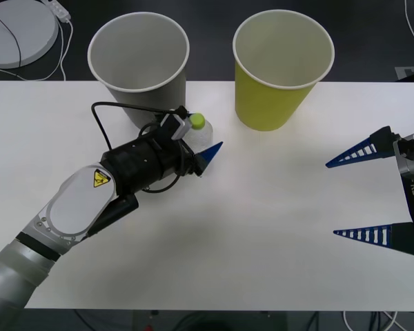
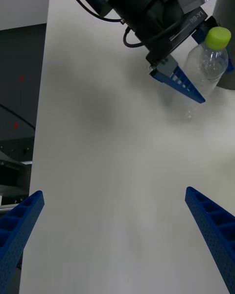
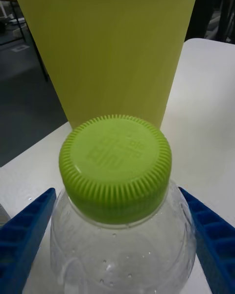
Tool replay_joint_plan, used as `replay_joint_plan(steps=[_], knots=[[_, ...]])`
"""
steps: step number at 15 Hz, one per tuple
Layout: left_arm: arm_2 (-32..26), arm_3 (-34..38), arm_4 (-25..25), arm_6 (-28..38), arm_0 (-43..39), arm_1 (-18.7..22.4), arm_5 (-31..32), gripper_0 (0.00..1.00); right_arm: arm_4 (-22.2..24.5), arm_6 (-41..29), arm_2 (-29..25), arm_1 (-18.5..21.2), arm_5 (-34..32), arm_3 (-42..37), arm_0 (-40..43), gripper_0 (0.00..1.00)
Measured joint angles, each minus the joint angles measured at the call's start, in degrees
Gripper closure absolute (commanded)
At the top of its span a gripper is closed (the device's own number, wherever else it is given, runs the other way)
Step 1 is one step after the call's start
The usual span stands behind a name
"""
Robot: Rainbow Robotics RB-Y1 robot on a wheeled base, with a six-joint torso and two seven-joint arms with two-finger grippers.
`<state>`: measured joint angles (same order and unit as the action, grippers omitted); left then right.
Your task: Put the can into the green bin and the plastic bottle into the gray bin
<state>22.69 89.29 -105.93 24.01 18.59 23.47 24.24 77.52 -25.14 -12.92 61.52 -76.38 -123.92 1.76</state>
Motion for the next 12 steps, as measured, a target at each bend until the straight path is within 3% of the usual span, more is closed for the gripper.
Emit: replay_joint_plan(steps=[12], knots=[[-0.01,0.20,-0.36,1.03,0.13,0.63,-0.05,1.00,0.00,0.00,0.00,0.00,0.00,0.00,0.00,0.00]])
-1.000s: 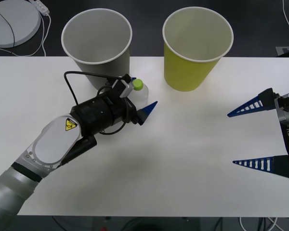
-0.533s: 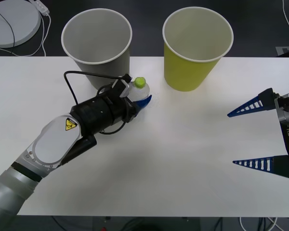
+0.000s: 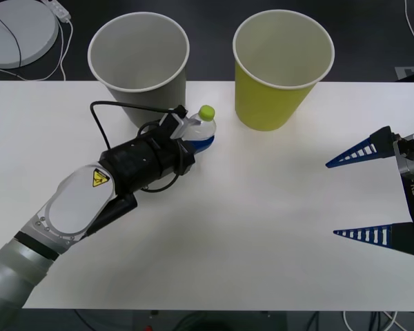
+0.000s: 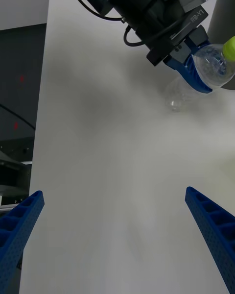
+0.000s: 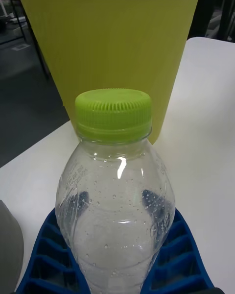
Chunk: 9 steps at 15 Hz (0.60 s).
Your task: Put the can into the green bin and the plastic bottle into the gray bin
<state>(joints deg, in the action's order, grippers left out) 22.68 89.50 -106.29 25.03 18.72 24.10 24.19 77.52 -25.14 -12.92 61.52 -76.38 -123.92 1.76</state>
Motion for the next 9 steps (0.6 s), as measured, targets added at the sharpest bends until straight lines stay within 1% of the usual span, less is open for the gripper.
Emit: replay_joint_plan(steps=[3,9], knots=[[0.04,0.57,1.34,-0.18,-0.21,1.31,-0.01,1.00,0.00,0.00,0.00,0.00,0.00,0.00,0.00,0.00],[0.00,4.40,1.97,0.36,-2.97,3.36,-0.22,1.00,0.00,0.00,0.00,0.00,0.00,0.00,0.00,0.00]])
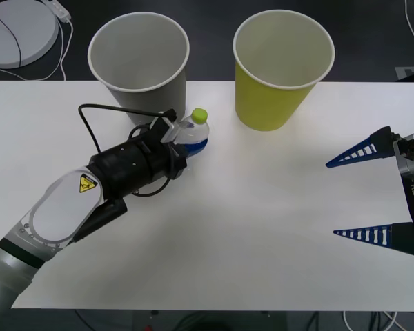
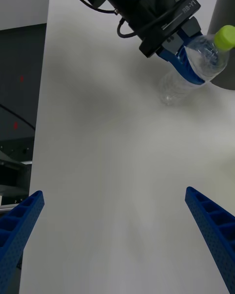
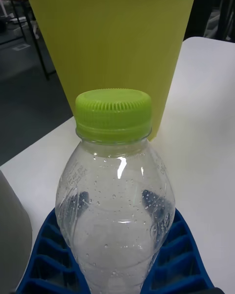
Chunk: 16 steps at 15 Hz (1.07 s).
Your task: Put the can into the green bin and the plastic bottle into the gray bin
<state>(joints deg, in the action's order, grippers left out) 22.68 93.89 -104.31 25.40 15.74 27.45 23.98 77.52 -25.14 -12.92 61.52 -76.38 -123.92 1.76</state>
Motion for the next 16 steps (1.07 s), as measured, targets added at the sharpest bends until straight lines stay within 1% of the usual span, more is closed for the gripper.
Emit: replay_joint_plan(steps=[7,16], knots=[[-0.67,6.41,0.49,3.73,-3.62,3.10,-0.24,1.00,0.00,0.00,0.00,0.00,0.00,0.00,0.00,0.00],[-3.93,17.58,-0.71,6.44,-9.32,5.85,-0.24,1.00,0.00,0.00,0.00,0.00,0.00,0.00,0.00,0.00]])
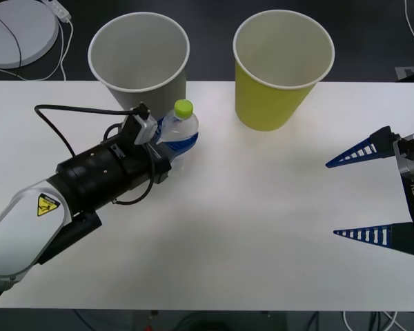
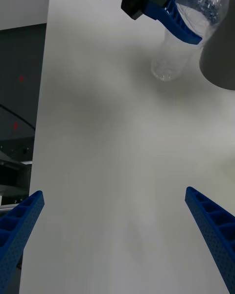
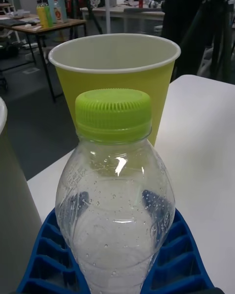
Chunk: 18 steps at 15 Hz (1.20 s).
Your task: Put the can into the green bin and the plastic bottle into the gray bin
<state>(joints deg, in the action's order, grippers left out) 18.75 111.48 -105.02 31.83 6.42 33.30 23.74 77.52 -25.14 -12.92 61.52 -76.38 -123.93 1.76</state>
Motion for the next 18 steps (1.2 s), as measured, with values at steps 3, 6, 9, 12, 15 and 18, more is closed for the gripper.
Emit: replay_joint_plan(steps=[3,6,9,12,15,18], knots=[[-2.66,3.72,-0.39,1.16,-2.14,1.72,3.01,1.00,0.00,0.00,0.00,0.00,0.00,0.00,0.00,0.00],[-9.80,9.64,-0.53,2.87,-6.48,2.24,11.46,1.00,0.00,0.00,0.00,0.00,0.00,0.00,0.00,0.00],[-13.78,14.47,-0.95,5.59,-10.33,3.03,14.38,1.00,0.00,0.00,0.00,0.00,0.00,0.00,0.00,0.00],[-14.89,19.52,-5.33,12.21,-13.11,4.84,14.60,1.00,0.00,0.00,0.00,0.00,0.00,0.00,0.00,0.00],[-19.58,23.83,-6.51,17.08,-14.08,6.11,21.18,1.00,0.00,0.00,0.00,0.00,0.00,0.00,0.00,0.00],[-26.33,27.14,-3.85,18.73,-15.55,6.25,28.26,1.00,0.00,0.00,0.00,0.00,0.00,0.00,0.00,0.00]])
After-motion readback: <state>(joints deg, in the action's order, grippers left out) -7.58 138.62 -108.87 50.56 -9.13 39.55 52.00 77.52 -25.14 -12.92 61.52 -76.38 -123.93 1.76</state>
